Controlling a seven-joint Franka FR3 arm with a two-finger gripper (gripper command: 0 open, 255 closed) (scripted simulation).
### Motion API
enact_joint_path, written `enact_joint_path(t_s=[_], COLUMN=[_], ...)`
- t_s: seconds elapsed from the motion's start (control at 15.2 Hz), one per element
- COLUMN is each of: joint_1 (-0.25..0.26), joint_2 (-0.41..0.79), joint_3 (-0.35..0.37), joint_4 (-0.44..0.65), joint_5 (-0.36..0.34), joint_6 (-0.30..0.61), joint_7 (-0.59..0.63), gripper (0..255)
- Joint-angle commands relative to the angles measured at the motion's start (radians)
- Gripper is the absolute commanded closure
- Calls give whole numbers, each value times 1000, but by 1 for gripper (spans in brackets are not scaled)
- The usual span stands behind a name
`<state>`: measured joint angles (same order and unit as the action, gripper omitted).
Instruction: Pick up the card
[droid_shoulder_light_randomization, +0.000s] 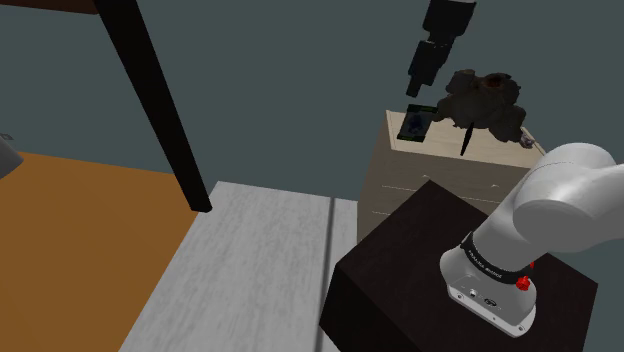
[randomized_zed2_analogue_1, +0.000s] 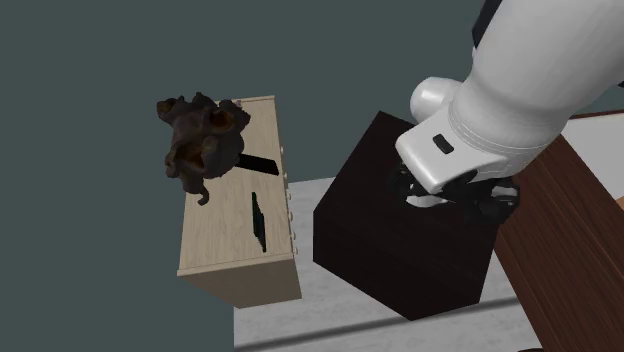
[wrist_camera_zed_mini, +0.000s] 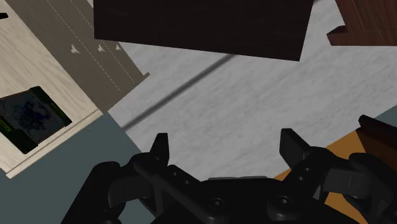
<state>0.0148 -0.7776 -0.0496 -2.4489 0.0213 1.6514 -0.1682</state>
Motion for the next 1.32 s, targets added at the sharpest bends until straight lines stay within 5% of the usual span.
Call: enact_joint_path(t_s=[0.0, 1.25], joint_1=[0, -51], joint_2=[0, 637], joint_3=[0, -237], joint_4=[0, 269], joint_5=[0, -347], joint_6=[0, 149], joint_7=[0, -574], gripper=[0, 0])
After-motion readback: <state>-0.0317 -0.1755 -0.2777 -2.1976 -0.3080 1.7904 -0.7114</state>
